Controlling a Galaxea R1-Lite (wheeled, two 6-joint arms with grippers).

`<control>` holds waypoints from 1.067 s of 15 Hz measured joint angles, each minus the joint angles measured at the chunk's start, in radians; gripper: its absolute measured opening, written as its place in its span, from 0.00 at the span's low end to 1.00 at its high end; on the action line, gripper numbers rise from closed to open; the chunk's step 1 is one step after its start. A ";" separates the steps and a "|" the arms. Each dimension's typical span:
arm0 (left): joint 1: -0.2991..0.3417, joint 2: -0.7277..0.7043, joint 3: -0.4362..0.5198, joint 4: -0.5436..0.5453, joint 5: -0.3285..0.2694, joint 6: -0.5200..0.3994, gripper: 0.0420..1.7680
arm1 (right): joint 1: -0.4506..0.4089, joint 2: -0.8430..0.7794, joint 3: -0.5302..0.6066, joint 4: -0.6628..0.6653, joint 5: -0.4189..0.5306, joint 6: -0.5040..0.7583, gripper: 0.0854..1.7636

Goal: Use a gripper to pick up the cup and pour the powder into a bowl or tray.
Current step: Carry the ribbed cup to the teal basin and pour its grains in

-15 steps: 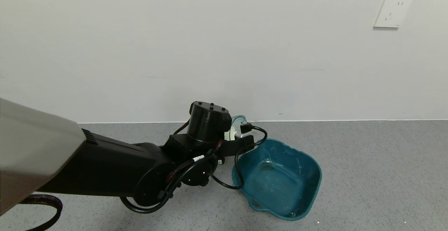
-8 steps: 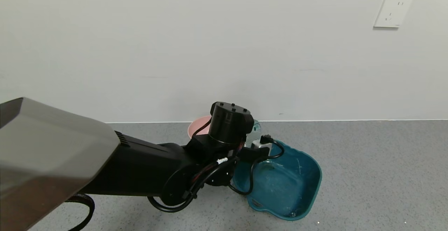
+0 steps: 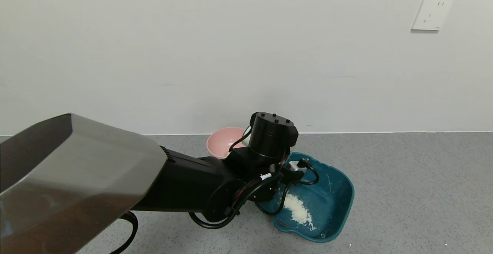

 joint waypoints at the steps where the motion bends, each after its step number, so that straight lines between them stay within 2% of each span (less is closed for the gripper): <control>1: -0.006 0.007 -0.001 0.000 0.013 0.027 0.70 | 0.000 0.000 0.000 0.000 0.000 0.000 0.97; 8: -0.021 0.029 -0.011 0.000 0.076 0.255 0.70 | 0.000 0.000 0.000 0.000 0.000 0.000 0.97; 16: -0.035 0.033 -0.005 -0.004 0.081 0.259 0.70 | 0.000 0.000 0.000 0.000 0.000 0.000 0.97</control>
